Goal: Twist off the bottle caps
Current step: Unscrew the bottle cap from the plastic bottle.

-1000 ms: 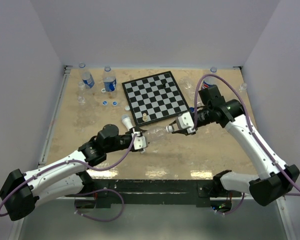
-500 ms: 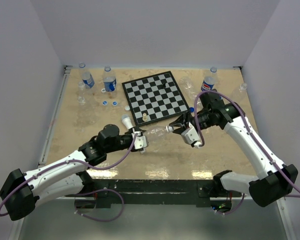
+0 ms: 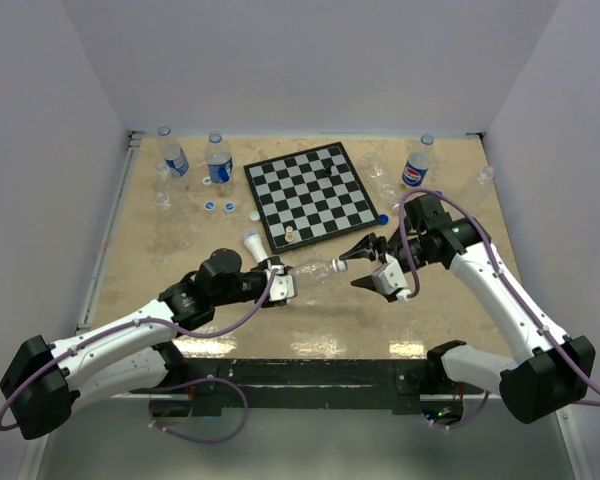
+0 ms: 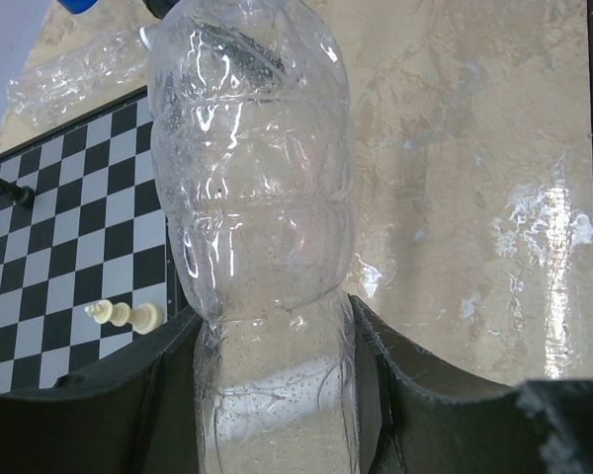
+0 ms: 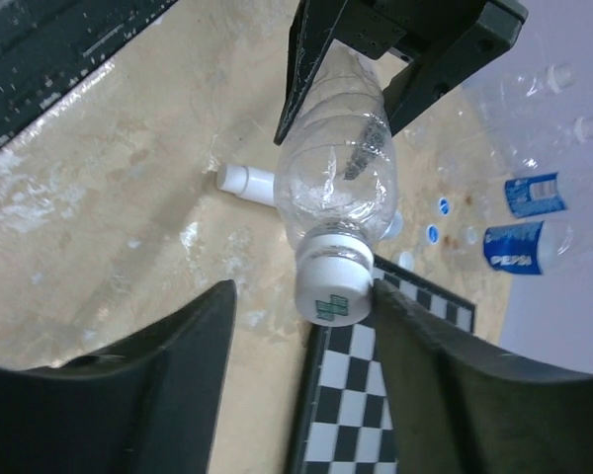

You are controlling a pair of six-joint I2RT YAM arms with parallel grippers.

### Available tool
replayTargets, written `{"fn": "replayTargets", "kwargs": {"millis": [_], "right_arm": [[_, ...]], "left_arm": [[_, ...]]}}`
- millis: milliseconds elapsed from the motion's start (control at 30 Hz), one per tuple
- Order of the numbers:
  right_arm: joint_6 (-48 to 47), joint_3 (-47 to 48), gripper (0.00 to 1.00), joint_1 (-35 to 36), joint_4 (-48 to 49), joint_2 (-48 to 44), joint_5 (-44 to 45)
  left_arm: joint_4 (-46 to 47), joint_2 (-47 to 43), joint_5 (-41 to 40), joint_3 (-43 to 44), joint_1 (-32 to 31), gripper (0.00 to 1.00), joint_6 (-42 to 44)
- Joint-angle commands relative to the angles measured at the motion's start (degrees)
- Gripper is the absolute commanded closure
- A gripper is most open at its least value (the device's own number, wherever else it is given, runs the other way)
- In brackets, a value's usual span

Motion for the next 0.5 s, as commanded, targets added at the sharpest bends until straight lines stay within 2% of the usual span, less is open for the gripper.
{"fn": "replayTargets", "kwargs": {"millis": [0,100,133,167,200,233,267,333,467], "right_arm": [[9.26,3.55,0.33,-0.56,-2.49,-1.22,-3.57],[17.68,5.58,0.29,-1.09,-1.53,-1.92,-3.93],[25.37,6.37,0.25,-1.18,1.26,-2.27,-3.58],[35.63,6.9,0.17,-1.18,5.72,-2.62,-3.14],[50.35,7.34,0.09,-1.18,12.47,-3.24,-1.4],[65.73,7.34,0.07,-1.18,18.98,-3.94,1.06],[76.76,7.17,0.07,-1.18,23.65,-4.47,3.95],[82.57,8.65,0.02,-1.18,22.31,-3.95,7.4],[79.08,10.07,0.03,-1.26,14.22,0.53,6.0]], "left_arm": [[4.31,-0.58,-1.09,0.6,0.37,0.97,-0.39],[4.23,-0.67,-1.18,0.43,0.37,0.97,-0.3],[4.23,-0.67,-1.18,0.43,0.46,0.97,-0.39],[4.14,-0.76,-1.18,0.52,0.46,0.97,-0.3],[4.23,-0.85,-1.18,0.52,0.46,0.97,-0.39],[4.31,-0.76,-1.18,0.43,0.54,0.97,-0.39],[4.32,-0.85,-1.0,0.52,0.46,0.97,-0.48],[4.23,-0.93,-0.74,0.52,0.54,0.97,-0.39],[4.23,-0.85,-0.65,0.69,0.46,0.97,-0.39]]}}
